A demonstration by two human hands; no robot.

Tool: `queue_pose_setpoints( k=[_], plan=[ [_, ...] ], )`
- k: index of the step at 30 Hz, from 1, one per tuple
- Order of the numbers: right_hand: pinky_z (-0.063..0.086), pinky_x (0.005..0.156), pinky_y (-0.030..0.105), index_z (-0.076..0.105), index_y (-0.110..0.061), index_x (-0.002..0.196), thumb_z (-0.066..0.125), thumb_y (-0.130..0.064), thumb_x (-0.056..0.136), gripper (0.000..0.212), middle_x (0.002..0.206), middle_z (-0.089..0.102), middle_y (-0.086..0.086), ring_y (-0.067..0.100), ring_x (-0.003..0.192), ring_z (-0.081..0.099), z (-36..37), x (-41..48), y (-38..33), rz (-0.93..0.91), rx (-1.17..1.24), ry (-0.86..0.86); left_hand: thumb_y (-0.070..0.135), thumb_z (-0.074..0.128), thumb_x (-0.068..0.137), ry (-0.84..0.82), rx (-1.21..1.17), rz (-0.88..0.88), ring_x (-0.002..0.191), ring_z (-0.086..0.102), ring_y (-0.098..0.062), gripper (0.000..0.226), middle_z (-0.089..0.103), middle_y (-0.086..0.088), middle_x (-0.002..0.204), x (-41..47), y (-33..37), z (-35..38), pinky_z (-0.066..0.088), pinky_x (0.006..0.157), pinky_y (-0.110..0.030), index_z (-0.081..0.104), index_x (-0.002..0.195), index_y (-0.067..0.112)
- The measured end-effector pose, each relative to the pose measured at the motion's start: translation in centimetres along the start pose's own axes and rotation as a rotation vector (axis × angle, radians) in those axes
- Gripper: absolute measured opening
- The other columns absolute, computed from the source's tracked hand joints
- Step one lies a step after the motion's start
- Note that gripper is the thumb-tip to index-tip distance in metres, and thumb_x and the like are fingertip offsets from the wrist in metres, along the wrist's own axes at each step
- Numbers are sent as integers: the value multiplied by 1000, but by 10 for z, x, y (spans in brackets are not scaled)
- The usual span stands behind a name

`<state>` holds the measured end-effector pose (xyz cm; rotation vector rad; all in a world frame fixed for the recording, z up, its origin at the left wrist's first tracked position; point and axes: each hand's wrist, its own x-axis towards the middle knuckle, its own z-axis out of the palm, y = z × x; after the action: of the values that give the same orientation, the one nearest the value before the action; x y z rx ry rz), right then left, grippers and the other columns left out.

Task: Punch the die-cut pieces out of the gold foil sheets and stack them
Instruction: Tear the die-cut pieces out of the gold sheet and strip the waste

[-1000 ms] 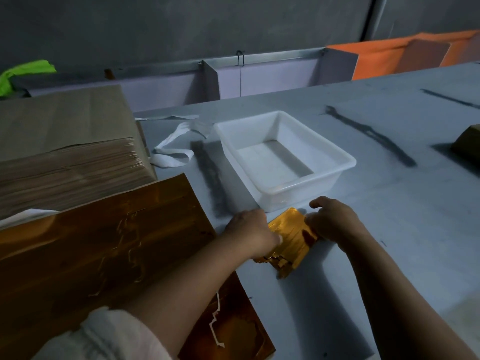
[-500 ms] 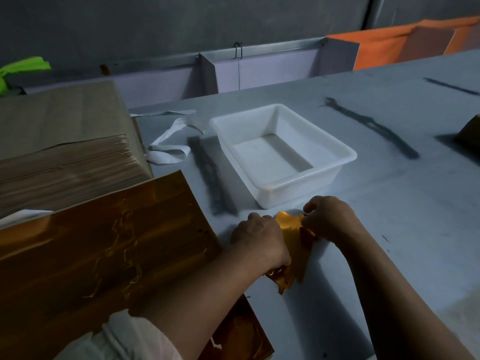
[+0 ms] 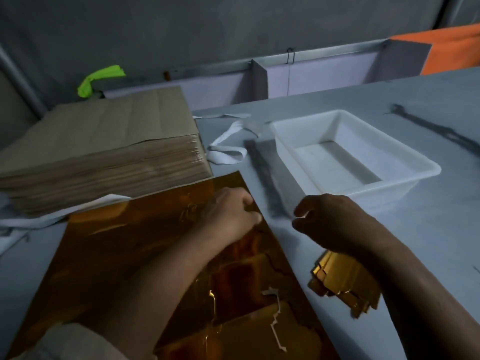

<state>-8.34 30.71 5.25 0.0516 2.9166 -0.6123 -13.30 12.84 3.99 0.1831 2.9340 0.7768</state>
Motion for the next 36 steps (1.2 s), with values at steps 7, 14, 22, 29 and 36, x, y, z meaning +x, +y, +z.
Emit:
queue_pose_setpoints(
  k=[7, 14, 22, 29, 36],
  plan=[
    [55, 92, 34, 67, -9, 117, 52, -23, 101, 26, 115, 69, 10, 22, 104, 66, 18, 49, -53, -42, -21, -62, 33, 70, 88, 100, 2, -236, 120, 52, -20, 45, 56, -2, 133, 13, -86, -49, 43, 90, -32, 56, 130, 22],
    [57, 79, 31, 66, -12, 107, 48, -21, 101, 20, 101, 67, 8, 19, 88, 66, 40, 87, -78, -91, -15, -25, 41, 70, 86, 121, 87, -120, 129, 42, -21, 61, 43, 0, 142, 50, -98, -39, 39, 100, -37, 47, 140, 25],
    [55, 89, 35, 65, -19, 114, 55, -24, 97, 20, 113, 67, 4, 18, 101, 63, 51, 102, -87, -177, -22, -104, 47, 73, 81, -35, 223, -78, 126, 45, -22, 65, 48, 1, 137, 81, -109, -34, 39, 91, -35, 49, 137, 26],
    [56, 90, 37, 64, -19, 119, 56, -23, 98, 23, 116, 66, 6, 20, 104, 62, 54, 108, -86, -195, -73, -134, 49, 64, 88, -69, 345, 68, 108, 52, -15, 42, 56, 6, 118, 88, -118, -39, 43, 82, -32, 57, 124, 30],
    [44, 95, 35, 50, -20, 133, 57, -34, 94, 43, 130, 52, 6, 24, 113, 48, 63, 120, -93, -282, -209, 110, 35, 39, 103, 133, 456, 294, 82, 53, -11, 28, 59, 4, 97, 79, -119, -34, 44, 72, -29, 64, 101, 22]
  ],
)
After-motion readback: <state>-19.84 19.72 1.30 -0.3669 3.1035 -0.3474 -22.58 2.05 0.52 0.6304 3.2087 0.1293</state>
